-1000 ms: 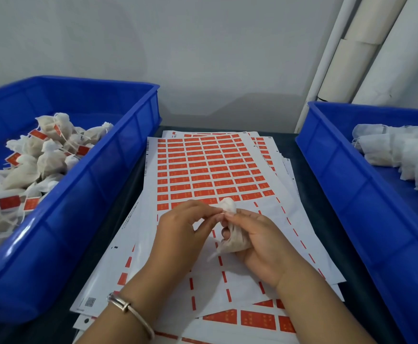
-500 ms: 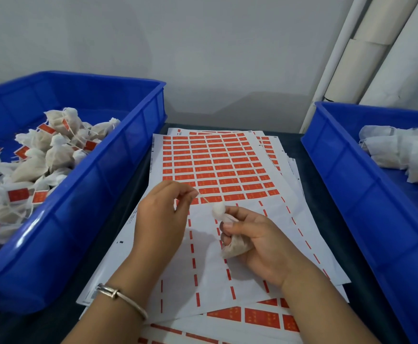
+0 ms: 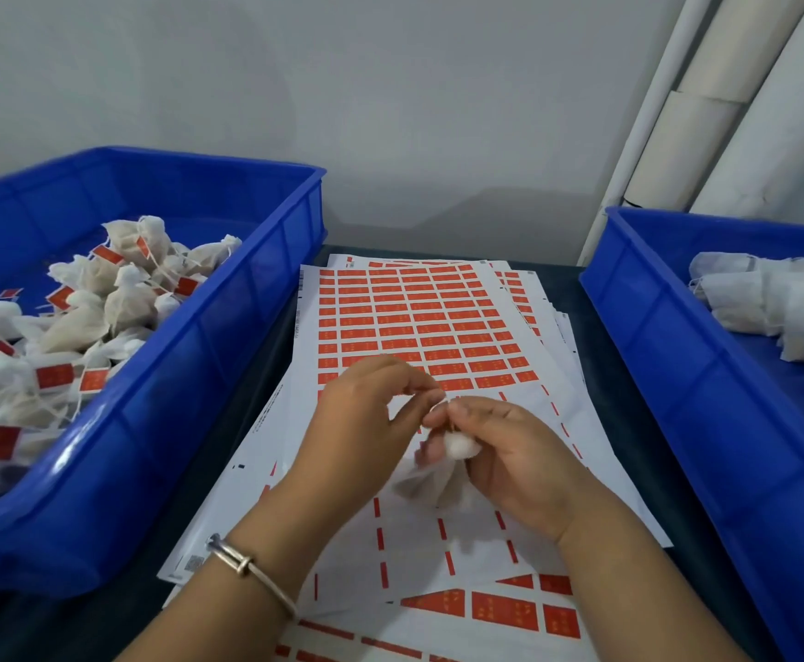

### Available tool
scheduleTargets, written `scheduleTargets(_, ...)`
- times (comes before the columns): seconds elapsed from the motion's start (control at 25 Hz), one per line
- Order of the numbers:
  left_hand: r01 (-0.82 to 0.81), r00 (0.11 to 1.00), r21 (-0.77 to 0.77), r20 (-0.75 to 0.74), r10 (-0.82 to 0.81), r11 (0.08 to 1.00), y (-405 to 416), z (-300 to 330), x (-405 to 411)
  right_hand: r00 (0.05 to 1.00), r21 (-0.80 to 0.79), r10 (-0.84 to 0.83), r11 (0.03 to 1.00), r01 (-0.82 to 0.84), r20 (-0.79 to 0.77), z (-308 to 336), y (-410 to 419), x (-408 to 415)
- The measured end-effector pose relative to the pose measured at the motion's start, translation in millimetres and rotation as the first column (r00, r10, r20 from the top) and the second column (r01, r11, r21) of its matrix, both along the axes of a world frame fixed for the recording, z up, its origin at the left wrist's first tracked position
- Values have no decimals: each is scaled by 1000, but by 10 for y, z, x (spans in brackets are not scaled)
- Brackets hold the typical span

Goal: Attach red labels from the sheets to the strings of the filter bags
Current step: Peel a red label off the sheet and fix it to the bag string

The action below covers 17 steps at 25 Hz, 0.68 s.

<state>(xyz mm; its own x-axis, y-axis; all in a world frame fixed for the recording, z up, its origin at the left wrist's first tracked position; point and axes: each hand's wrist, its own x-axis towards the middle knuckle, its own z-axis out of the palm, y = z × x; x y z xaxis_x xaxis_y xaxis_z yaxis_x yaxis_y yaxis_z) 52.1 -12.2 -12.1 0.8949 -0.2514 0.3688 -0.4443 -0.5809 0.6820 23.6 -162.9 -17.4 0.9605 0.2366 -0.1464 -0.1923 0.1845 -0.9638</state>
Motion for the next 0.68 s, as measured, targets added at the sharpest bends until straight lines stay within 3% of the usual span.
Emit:
scheduleTargets(0.24, -13, 975, 66, -219, 28, 998, -451, 226, 407, 942, -40, -334, 942, 333, -26, 212, -352, 80)
scheduleTargets(0.44, 51, 928, 236, -370, 41, 970, -1220, -156, 623, 855, 40, -515, 855, 517, -62, 365, -613, 153)
scheduleTargets(0.56, 74, 954, 489, -289, 81, 869, -1414, -433, 698, 829, -10, -555, 831, 556, -69, 373, -652, 186)
scheduleTargets(0.68, 44, 985, 520, -167, 51, 853, -1355, -620, 750, 818, -82, -570, 822, 564, -84, 359, -699, 224)
